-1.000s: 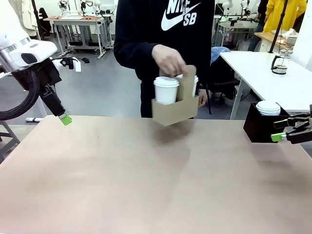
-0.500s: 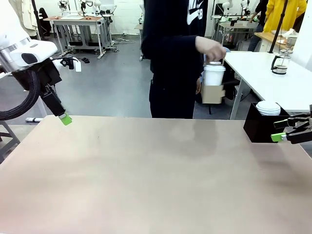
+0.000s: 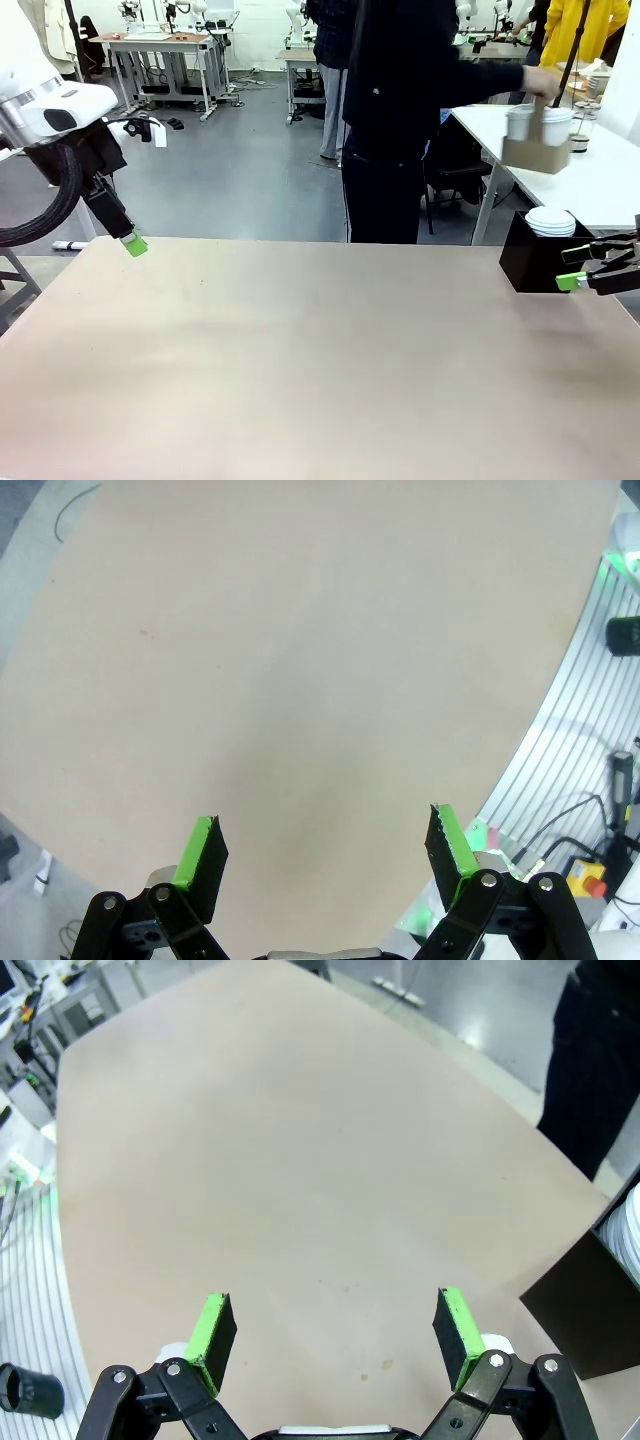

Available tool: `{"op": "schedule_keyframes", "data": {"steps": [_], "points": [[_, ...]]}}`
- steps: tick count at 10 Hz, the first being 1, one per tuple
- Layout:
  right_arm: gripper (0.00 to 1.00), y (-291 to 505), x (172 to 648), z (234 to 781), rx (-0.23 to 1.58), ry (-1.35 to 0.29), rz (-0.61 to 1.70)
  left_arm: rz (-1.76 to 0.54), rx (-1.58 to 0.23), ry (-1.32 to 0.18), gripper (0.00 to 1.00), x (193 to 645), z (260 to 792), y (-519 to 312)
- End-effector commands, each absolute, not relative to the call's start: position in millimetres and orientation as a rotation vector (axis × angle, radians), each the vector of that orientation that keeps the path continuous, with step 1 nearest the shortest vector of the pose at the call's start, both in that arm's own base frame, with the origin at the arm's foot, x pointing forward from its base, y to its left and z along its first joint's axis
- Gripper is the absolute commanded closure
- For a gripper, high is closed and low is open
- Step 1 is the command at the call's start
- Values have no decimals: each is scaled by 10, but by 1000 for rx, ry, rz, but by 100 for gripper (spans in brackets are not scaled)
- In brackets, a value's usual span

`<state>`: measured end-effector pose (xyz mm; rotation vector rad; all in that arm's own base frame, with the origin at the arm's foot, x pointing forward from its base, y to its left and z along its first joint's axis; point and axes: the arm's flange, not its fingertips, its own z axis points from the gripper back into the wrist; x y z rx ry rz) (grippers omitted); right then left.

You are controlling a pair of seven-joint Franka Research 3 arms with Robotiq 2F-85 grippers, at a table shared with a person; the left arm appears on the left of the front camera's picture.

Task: Pour a drink into a cup and package it in a carrier.
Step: Insert the held 600 ml Paper Cup into the Cup Carrier.

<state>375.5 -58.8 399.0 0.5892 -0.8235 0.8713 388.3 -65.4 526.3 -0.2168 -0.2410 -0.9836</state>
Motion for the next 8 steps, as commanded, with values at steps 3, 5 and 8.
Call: {"op": "schedule_keyframes", "data": {"steps": [3, 5, 8], "points": [[0, -594, 3767, 3971, 582, -840, 873, -973, -222, -241, 0, 3866, 5271, -653], [0, -594, 3767, 3971, 582, -840, 873, -973, -222, -241, 0, 3866, 5271, -653], [0, -594, 3767, 3971, 582, -840, 873, -973, -222, -241, 0, 3866, 5271, -653]]}}
